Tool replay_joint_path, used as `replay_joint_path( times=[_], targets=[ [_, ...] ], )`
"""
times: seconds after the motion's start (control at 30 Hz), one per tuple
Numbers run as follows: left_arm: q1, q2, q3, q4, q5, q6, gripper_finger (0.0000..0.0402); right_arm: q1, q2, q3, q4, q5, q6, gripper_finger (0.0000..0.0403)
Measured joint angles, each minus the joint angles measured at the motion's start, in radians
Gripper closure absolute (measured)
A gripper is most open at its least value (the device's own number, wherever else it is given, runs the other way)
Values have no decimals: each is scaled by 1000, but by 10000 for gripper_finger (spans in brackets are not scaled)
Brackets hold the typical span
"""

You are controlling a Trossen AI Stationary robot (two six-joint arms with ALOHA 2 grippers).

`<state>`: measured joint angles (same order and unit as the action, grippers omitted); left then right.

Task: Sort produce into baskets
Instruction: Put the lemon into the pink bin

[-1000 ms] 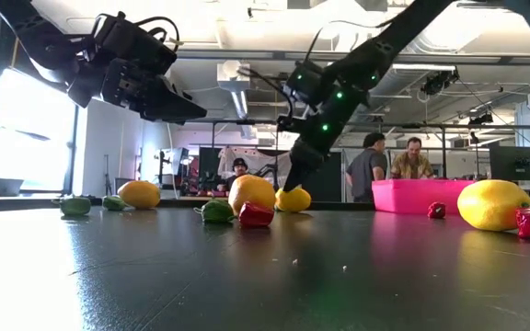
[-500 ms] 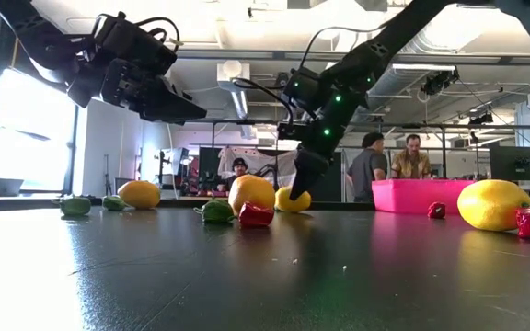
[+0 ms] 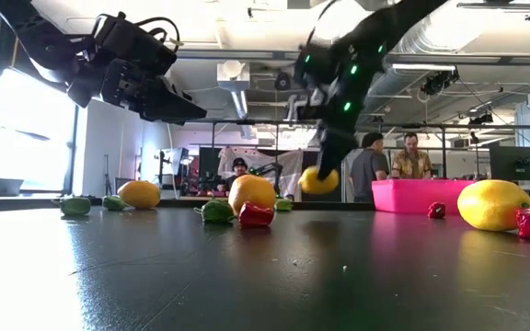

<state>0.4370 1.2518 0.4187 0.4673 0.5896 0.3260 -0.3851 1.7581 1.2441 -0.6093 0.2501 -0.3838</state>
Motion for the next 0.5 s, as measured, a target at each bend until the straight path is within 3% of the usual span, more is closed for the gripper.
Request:
replay_joint_path(
  times=[0.33, 0.5],
  targets=[
    [0, 0, 0, -11, 0, 0, 401, -57, -296, 0, -361, 226, -21, 268],
    [0, 0, 0, -12, 0, 0, 401, -136, -371, -32, -488, 210, -55, 268]
  ],
)
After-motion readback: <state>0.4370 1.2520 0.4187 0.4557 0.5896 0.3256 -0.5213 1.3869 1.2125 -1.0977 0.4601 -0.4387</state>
